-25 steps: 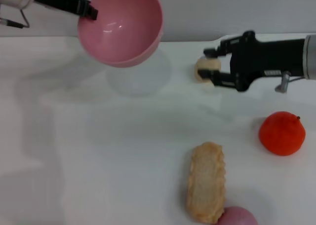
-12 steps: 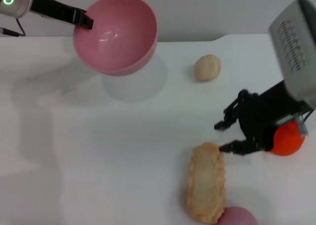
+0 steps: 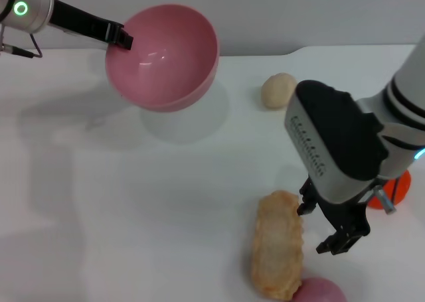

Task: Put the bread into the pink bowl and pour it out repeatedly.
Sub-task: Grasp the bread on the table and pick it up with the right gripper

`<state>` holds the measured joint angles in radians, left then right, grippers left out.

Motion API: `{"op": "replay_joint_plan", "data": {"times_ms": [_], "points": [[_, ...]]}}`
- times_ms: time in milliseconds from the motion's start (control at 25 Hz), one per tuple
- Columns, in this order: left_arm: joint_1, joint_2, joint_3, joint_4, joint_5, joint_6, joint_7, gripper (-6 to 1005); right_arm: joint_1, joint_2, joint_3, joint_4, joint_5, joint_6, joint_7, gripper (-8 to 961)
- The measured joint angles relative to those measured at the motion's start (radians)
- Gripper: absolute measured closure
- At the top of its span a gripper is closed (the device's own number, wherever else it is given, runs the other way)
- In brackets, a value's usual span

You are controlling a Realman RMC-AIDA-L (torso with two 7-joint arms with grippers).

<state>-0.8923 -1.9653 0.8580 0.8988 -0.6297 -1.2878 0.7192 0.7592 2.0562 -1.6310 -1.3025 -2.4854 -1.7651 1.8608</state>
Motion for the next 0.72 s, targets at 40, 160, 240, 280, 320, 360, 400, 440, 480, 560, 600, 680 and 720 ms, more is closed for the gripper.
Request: {"op": "replay_joint_plan", "data": {"times_ms": [40,160,240,280,320,360,400,440,480,560,600,680,720], "points": [[0.002,0.0,0.0,-0.002,0.0,0.001,0.0,954,0.011,0.0,-0.014,0.014,-0.008,0.01,0.002,409],[0.009,-0.002,0.0,-0.004,0.0,0.006,0.0,954,0.035,-0.002,-0.033,0.033,-0.015,0.04,0.005,364],[0.015,-0.002,0.0,-0.005,0.0,0.007,0.0,954,0.046,-0.004,-0.036,0.041,-0.015,0.055,0.005,335],[0.019,-0.003,-0.001,-0.005,0.0,0.008,0.001,954,0.053,-0.005,-0.037,0.046,-0.015,0.065,0.005,320],[0.022,-0.003,-0.001,-0.007,0.0,0.009,0.003,954,0.058,-0.005,-0.037,0.05,-0.014,0.073,0.003,320],[0.024,-0.004,-0.002,-0.009,-0.001,0.01,0.004,954,0.063,-0.006,-0.039,0.056,-0.013,0.082,0.0,321],[0.026,-0.004,-0.003,-0.01,-0.001,0.012,0.005,954,0.066,-0.006,-0.041,0.061,-0.012,0.093,-0.003,321],[0.028,-0.004,-0.003,-0.012,-0.001,0.015,0.006,954,0.069,-0.007,-0.043,0.067,-0.012,0.104,-0.006,322],[0.029,-0.004,-0.004,-0.013,-0.001,0.018,0.006,954,0.071,-0.007,-0.046,0.073,-0.012,0.114,-0.01,322],[0.03,-0.004,-0.004,-0.013,-0.001,0.019,0.006,954,0.073,-0.006,-0.053,0.081,-0.012,0.133,-0.02,323],[0.033,-0.004,-0.006,-0.013,-0.001,0.021,0.006,954,0.074,-0.004,-0.057,0.086,-0.011,0.14,-0.024,323],[0.036,-0.004,-0.008,-0.014,-0.001,0.023,0.006,953,0.074,0.0,-0.06,0.096,-0.007,0.153,-0.035,324],[0.036,-0.004,-0.008,-0.014,-0.001,0.023,0.006,953,0.073,0.002,-0.062,0.101,-0.004,0.161,-0.04,324]]}}
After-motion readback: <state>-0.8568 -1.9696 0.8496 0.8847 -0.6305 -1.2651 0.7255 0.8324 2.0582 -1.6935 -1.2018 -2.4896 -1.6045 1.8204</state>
